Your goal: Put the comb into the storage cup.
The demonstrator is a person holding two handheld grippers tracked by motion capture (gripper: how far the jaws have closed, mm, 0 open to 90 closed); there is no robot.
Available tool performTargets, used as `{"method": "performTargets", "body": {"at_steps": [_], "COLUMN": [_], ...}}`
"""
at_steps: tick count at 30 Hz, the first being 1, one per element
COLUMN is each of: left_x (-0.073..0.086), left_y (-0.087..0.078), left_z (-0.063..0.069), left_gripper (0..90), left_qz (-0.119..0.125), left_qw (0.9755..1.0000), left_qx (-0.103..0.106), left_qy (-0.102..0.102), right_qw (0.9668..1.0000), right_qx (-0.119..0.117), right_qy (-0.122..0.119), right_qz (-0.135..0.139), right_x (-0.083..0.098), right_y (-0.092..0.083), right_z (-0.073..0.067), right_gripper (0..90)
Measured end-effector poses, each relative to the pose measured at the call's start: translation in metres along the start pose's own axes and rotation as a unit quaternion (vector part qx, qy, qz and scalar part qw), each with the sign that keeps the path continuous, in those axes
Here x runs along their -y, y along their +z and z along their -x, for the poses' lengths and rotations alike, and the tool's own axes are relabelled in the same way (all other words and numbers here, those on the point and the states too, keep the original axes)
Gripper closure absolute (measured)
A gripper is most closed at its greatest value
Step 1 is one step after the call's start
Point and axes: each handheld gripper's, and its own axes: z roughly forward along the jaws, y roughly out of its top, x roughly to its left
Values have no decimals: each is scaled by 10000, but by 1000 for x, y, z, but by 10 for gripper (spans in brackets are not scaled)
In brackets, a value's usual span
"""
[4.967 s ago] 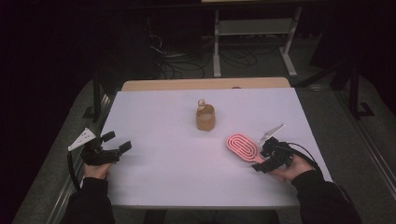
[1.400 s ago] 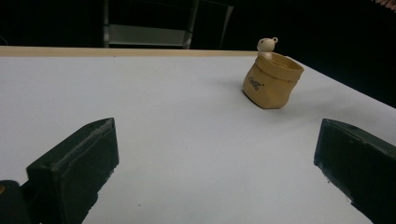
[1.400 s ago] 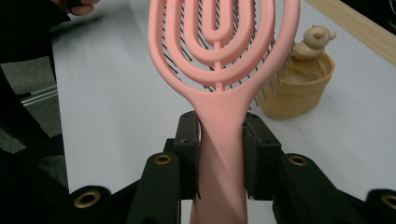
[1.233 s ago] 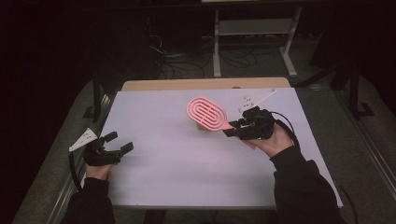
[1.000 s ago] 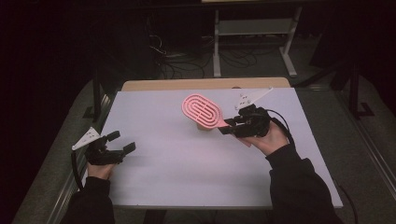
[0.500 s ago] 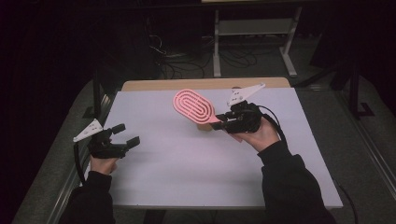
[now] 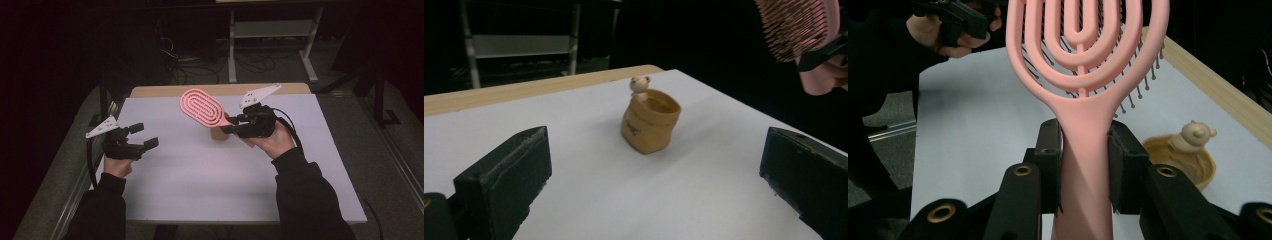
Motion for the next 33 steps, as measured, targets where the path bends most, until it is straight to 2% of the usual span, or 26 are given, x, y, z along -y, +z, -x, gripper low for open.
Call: {"method": "performTargets", "body": {"at_steps": [7, 13, 21, 24, 33], "left_x": [-14, -24, -30, -34, -40], "left_y": [13, 21, 30, 34, 45], "left_z": [8, 13, 20, 24, 34], "left_gripper": [0, 1, 1, 1, 1], "left_qz": [-108, -102, -73, -52, -95], "left_qw": [9996, 9992, 9982, 9974, 9957], "left_qx": [255, 378, 592, 720, 925], "left_qy": [55, 73, 36, 13, -11], "right_qw": [9999, 9998, 9996, 9996, 9997], "right_qx": [-29, -17, -17, -9, -62], "right_qy": [-111, -179, -239, -230, -192], "right_qz": [41, 68, 126, 144, 133], "right_x": [-12, -19, -21, -21, -20], "right_y": [7, 12, 16, 17, 25], "right_z": [-4, -5, -6, -6, -6], "right_gripper": [695, 695, 695, 695, 695]}}
